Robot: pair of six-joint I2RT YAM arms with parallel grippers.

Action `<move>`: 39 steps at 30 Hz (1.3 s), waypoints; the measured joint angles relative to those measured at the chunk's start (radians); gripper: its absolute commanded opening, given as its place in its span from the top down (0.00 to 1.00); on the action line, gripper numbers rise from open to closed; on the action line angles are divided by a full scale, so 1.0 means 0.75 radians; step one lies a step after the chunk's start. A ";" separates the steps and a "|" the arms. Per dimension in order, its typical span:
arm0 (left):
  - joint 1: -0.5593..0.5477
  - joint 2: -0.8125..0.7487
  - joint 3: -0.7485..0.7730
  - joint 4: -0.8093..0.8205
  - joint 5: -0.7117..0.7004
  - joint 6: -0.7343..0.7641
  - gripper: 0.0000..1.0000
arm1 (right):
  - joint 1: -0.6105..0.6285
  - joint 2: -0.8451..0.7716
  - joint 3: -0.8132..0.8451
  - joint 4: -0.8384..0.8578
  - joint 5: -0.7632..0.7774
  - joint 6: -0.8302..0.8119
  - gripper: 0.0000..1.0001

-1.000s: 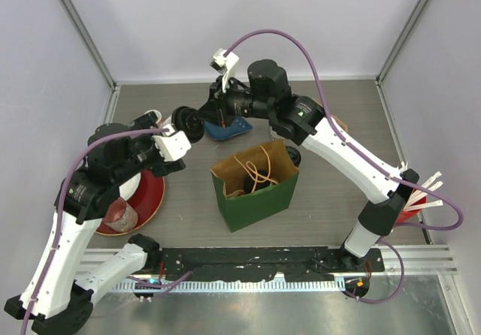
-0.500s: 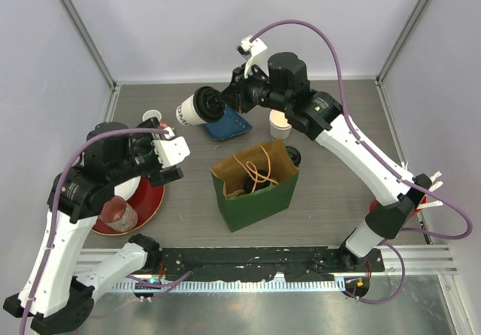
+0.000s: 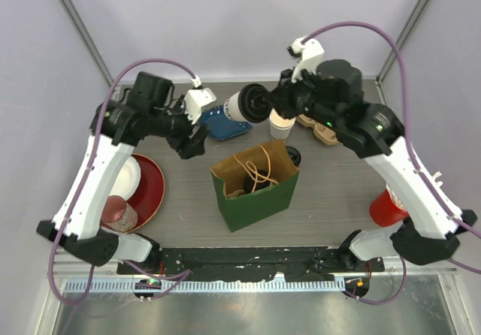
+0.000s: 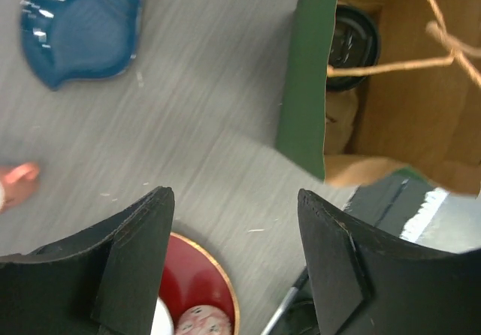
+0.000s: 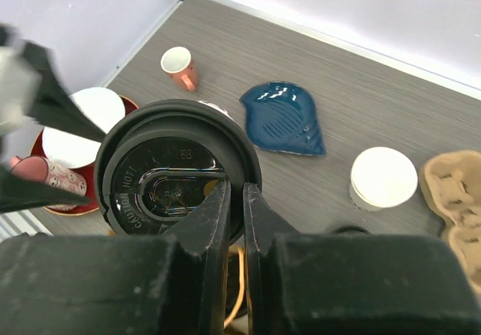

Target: Pack the takeout coffee

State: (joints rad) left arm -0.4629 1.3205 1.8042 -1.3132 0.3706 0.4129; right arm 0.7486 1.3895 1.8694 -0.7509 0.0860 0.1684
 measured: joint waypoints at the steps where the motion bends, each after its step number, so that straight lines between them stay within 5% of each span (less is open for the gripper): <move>1: -0.006 0.050 0.020 -0.002 0.014 -0.041 0.30 | 0.000 -0.039 0.000 -0.026 0.015 0.006 0.99; 8: -0.170 0.185 0.032 0.005 0.065 -0.229 0.33 | 0.000 -0.233 0.021 -0.180 -0.014 0.037 0.99; 22: -0.228 0.130 -0.217 0.155 0.069 -0.310 0.47 | 0.004 -0.130 0.095 -0.494 -0.242 0.014 0.99; 32: -0.229 0.120 -0.260 0.210 0.066 -0.346 0.88 | 0.031 -0.077 0.166 -0.524 -0.313 -0.008 0.99; 39: -0.229 0.102 -0.275 0.211 0.088 -0.343 0.97 | 0.041 -0.034 0.268 -0.505 -0.330 -0.017 0.99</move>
State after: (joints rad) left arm -0.6346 1.3972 1.5982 -1.1553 0.4366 0.1558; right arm 0.7792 1.3640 2.0701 -1.1294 -0.1612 0.1555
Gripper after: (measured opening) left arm 0.062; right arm 0.148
